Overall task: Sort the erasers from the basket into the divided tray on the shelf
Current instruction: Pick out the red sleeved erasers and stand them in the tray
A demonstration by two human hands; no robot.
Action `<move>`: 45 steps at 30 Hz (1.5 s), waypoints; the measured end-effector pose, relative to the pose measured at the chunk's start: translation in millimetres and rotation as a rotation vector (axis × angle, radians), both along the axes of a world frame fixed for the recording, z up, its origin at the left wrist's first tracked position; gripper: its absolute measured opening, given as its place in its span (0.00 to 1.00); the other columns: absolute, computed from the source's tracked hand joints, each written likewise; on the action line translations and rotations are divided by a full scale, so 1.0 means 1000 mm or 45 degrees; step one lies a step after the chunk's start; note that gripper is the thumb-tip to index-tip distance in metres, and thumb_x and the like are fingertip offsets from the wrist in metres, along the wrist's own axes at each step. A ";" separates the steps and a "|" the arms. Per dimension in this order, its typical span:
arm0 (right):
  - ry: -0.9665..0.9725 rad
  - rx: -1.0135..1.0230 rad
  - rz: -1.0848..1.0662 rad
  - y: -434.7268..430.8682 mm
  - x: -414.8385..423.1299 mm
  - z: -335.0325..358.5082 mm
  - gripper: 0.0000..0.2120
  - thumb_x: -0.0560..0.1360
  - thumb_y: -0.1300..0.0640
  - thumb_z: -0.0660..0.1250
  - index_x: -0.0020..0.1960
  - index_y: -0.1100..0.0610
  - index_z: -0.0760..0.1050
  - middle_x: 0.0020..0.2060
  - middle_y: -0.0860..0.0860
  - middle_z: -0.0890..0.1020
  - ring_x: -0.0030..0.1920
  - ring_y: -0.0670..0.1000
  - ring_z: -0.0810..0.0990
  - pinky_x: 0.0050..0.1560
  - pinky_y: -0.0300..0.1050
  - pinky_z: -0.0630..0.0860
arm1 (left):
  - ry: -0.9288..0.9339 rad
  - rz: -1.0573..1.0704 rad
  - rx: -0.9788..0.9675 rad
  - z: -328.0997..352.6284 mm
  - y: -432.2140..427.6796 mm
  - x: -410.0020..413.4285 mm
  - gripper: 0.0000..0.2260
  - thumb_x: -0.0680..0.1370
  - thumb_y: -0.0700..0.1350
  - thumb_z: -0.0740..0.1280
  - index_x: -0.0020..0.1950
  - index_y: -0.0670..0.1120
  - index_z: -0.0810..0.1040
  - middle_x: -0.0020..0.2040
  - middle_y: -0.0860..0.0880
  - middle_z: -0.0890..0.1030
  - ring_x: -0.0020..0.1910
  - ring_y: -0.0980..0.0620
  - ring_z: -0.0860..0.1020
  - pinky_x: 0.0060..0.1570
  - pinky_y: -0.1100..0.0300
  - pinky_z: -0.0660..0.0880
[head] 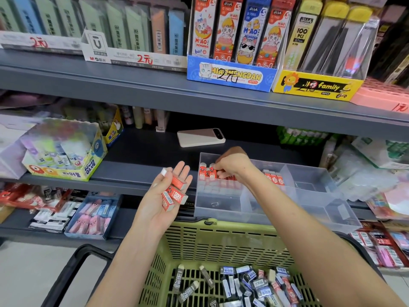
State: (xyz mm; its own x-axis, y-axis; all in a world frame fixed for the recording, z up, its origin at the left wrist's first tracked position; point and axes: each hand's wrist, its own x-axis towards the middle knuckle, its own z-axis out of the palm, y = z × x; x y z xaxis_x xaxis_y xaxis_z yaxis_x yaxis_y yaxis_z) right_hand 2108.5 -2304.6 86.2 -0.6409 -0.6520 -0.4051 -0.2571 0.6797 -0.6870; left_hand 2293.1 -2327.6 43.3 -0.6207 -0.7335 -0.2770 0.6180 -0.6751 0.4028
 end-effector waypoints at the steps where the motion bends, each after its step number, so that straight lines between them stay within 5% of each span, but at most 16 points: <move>1: 0.003 0.016 -0.014 -0.001 0.000 0.000 0.11 0.74 0.61 0.69 0.53 0.66 0.79 0.32 0.54 0.80 0.32 0.49 0.79 0.47 0.43 0.80 | 0.003 0.003 0.001 0.000 0.000 0.001 0.09 0.80 0.36 0.58 0.59 0.41 0.71 0.54 0.39 0.83 0.53 0.43 0.82 0.52 0.45 0.75; 6: -0.035 -0.008 -0.028 -0.003 0.004 0.000 0.11 0.74 0.60 0.69 0.54 0.65 0.79 0.36 0.53 0.83 0.34 0.47 0.82 0.42 0.39 0.80 | 0.015 0.013 0.008 0.000 0.000 0.001 0.11 0.78 0.37 0.60 0.60 0.41 0.72 0.55 0.40 0.83 0.54 0.43 0.82 0.56 0.45 0.74; 8: 0.123 -0.022 0.058 -0.003 0.005 -0.004 0.11 0.74 0.58 0.69 0.52 0.66 0.80 0.43 0.58 0.85 0.42 0.51 0.84 0.52 0.46 0.80 | 0.026 0.011 0.007 0.000 0.000 0.001 0.13 0.76 0.37 0.61 0.60 0.41 0.72 0.56 0.40 0.82 0.55 0.43 0.81 0.57 0.45 0.74; 11: 0.422 -0.026 0.195 0.002 0.009 -0.008 0.11 0.74 0.58 0.68 0.49 0.65 0.81 0.46 0.61 0.83 0.46 0.57 0.82 0.53 0.51 0.79 | 0.023 0.014 -0.007 -0.001 0.000 0.002 0.11 0.79 0.36 0.59 0.60 0.42 0.73 0.56 0.40 0.82 0.56 0.44 0.81 0.56 0.45 0.74; 15: 0.905 -0.093 0.293 0.015 0.022 -0.004 0.09 0.74 0.54 0.68 0.48 0.58 0.83 0.49 0.53 0.83 0.52 0.54 0.79 0.54 0.45 0.74 | 0.041 0.029 -0.058 0.000 0.000 0.002 0.12 0.79 0.37 0.58 0.61 0.46 0.74 0.56 0.42 0.82 0.57 0.45 0.80 0.57 0.46 0.74; 19: 0.455 -0.537 0.297 0.032 0.054 0.012 0.11 0.73 0.48 0.68 0.39 0.54 0.82 0.32 0.49 0.83 0.36 0.48 0.80 0.41 0.45 0.76 | 0.012 -0.002 -0.142 0.002 0.001 0.002 0.16 0.74 0.39 0.62 0.61 0.47 0.74 0.58 0.46 0.82 0.58 0.48 0.80 0.57 0.49 0.74; 23: 0.205 -0.483 0.485 0.043 0.081 0.010 0.06 0.71 0.53 0.72 0.42 0.56 0.82 0.31 0.45 0.81 0.30 0.39 0.77 0.34 0.33 0.74 | -0.037 -0.083 -0.249 0.002 0.004 0.000 0.17 0.72 0.40 0.63 0.60 0.49 0.75 0.59 0.51 0.82 0.61 0.51 0.78 0.60 0.50 0.73; 28: -0.085 -0.656 0.233 0.058 0.057 0.018 0.08 0.69 0.53 0.74 0.34 0.56 0.82 0.26 0.45 0.80 0.25 0.39 0.73 0.27 0.30 0.66 | 0.028 -0.098 -0.332 -0.002 0.001 0.007 0.18 0.75 0.37 0.63 0.64 0.46 0.73 0.62 0.48 0.80 0.62 0.48 0.78 0.59 0.52 0.75; 31: 0.322 -0.411 0.035 0.060 0.017 0.018 0.17 0.67 0.45 0.73 0.30 0.58 0.81 0.26 0.53 0.81 0.26 0.47 0.72 0.31 0.40 0.70 | 0.074 -0.037 -0.259 -0.006 -0.005 0.010 0.19 0.74 0.35 0.62 0.64 0.45 0.73 0.62 0.46 0.80 0.62 0.47 0.77 0.61 0.47 0.72; 34: 0.645 0.016 0.089 0.047 -0.005 0.011 0.18 0.66 0.48 0.73 0.33 0.63 0.75 0.25 0.54 0.71 0.32 0.54 0.69 0.34 0.42 0.67 | 0.081 -0.032 -0.212 -0.006 -0.005 0.008 0.19 0.74 0.35 0.63 0.64 0.44 0.73 0.62 0.46 0.80 0.61 0.46 0.78 0.62 0.48 0.71; 42: 0.804 0.207 0.274 0.012 0.004 -0.007 0.16 0.66 0.50 0.72 0.40 0.58 0.69 0.37 0.51 0.74 0.36 0.53 0.74 0.35 0.43 0.69 | 0.038 -0.063 -0.224 -0.006 0.001 0.003 0.19 0.73 0.36 0.63 0.64 0.44 0.72 0.61 0.47 0.80 0.61 0.47 0.78 0.62 0.49 0.72; 45: 0.781 0.275 0.342 0.014 0.002 -0.004 0.11 0.68 0.55 0.69 0.34 0.59 0.69 0.34 0.52 0.74 0.31 0.50 0.73 0.30 0.42 0.69 | 0.048 -0.088 -0.232 -0.005 0.003 0.002 0.19 0.74 0.36 0.64 0.65 0.43 0.72 0.61 0.47 0.80 0.62 0.47 0.78 0.62 0.50 0.72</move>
